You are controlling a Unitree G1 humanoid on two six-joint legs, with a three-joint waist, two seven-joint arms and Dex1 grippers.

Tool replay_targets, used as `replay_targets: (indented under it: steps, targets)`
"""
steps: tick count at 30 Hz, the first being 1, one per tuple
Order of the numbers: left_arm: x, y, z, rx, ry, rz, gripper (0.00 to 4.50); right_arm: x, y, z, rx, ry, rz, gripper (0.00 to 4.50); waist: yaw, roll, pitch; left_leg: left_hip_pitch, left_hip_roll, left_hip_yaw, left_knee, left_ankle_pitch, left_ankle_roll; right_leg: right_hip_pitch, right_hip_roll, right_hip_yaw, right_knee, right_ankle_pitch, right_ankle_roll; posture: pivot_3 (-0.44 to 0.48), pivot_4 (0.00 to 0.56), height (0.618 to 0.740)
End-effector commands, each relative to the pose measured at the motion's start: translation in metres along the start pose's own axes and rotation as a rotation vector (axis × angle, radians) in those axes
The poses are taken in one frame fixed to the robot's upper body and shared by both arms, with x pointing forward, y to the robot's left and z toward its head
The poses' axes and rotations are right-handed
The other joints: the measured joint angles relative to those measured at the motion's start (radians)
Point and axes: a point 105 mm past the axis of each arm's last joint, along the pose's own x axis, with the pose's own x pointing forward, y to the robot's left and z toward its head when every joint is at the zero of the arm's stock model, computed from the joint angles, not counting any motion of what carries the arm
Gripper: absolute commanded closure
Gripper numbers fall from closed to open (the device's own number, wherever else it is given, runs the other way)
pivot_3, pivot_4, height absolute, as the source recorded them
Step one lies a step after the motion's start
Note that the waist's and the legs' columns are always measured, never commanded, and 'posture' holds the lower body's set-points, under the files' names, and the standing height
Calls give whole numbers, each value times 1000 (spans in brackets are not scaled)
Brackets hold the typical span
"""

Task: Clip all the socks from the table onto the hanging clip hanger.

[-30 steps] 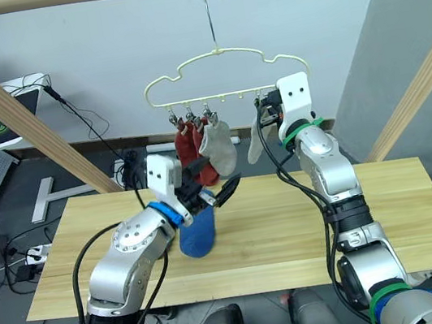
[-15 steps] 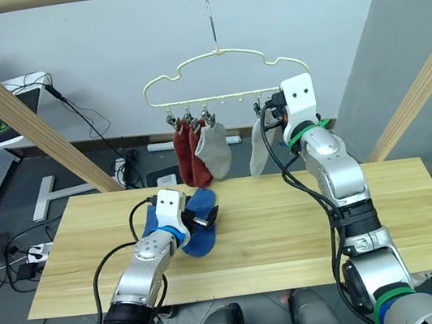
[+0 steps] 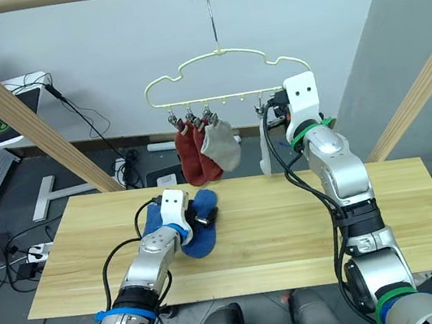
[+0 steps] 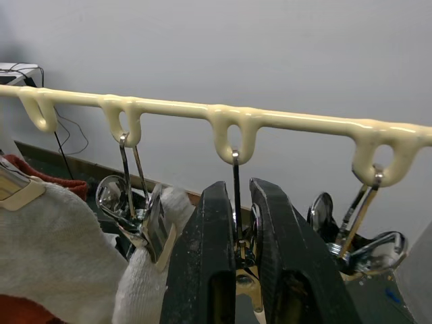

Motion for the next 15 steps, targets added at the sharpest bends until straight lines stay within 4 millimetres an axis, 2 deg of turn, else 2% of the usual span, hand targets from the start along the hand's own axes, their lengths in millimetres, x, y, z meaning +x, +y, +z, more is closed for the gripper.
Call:
replay_targets:
  steps: [1,7,10,11,14,15]
  targets:
    - [-3,-9,-14,-38,40,-34,1817,-4,-11,15,9,-39,-16,4413,0,0,0,0,0,0,0,0,0,0,0,0,0,0,0,-65,304,740]
    - [-4,-18,-9,-78,3,-72,3533,-5,-13,19,17,-33,12,4413,0,0,0,0,0,0,0,0,0,1,0,0,0,0,0,-64,302,740]
    - [-8,-38,10,-136,-103,-151,4357,-5,-12,28,66,-13,73,4413,1,0,0,0,0,0,0,0,0,1,-1,0,0,0,0,-62,297,740]
    - [-9,-45,17,-162,-134,-173,4495,-6,-12,31,92,4,97,4413,1,0,1,0,-1,0,0,0,0,1,-1,0,0,0,0,-62,297,740]
    - [-13,-59,40,-195,-227,-233,4495,-9,-12,34,147,48,138,4413,1,0,3,-1,-1,0,0,0,0,1,-3,0,-1,0,0,-67,292,740]
    - [-18,-72,60,-221,-298,-298,4495,-9,-14,36,218,78,140,4413,0,0,5,-1,-1,0,0,0,0,1,-3,0,-1,0,0,-67,292,740]
